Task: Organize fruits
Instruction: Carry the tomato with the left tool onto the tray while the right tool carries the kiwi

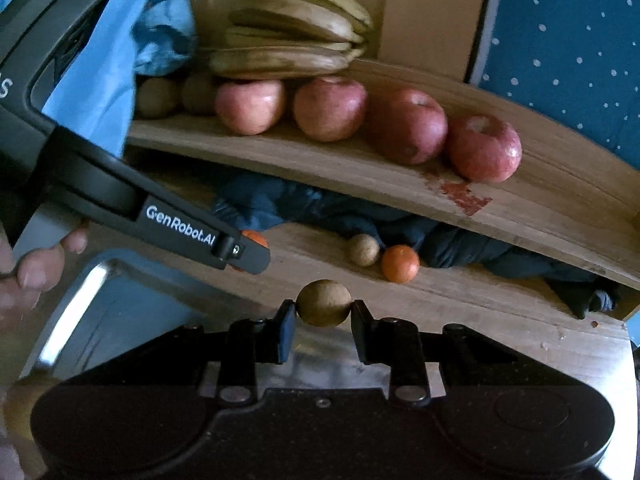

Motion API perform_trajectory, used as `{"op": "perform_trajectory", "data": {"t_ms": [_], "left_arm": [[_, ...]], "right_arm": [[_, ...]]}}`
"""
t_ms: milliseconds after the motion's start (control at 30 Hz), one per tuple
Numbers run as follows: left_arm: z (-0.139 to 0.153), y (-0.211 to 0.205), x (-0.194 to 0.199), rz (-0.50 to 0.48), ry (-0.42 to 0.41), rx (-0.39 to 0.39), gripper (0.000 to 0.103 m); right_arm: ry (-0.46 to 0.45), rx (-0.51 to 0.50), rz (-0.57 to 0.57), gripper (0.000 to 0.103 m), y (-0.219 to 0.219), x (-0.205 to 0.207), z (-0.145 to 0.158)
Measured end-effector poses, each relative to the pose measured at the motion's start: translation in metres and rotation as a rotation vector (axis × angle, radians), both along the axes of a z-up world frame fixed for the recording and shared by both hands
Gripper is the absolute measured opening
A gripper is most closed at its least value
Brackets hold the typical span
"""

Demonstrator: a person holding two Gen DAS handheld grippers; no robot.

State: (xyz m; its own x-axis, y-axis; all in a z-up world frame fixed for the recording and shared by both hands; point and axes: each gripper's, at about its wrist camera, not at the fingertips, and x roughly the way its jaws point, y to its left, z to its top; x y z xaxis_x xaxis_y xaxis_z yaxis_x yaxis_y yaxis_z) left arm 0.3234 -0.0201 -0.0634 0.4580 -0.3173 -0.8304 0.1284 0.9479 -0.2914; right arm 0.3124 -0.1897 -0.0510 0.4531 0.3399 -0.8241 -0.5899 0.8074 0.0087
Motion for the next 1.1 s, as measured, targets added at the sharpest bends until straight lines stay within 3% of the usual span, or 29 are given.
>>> {"op": "perform_trajectory", "data": {"t_ms": [500, 1100], "left_arm": [[0.001, 0.003, -0.071, 0.071, 0.020, 0.010, 0.031], [0.010, 0.018, -0.126, 0.162, 0.010, 0.026, 0.031]], "right_arm": [[0.004, 0.030, 0.098, 0.032, -0.004, -0.059, 0.012], [0.013, 0.056, 0.225, 0.032, -0.004, -0.106, 0.018]]}}
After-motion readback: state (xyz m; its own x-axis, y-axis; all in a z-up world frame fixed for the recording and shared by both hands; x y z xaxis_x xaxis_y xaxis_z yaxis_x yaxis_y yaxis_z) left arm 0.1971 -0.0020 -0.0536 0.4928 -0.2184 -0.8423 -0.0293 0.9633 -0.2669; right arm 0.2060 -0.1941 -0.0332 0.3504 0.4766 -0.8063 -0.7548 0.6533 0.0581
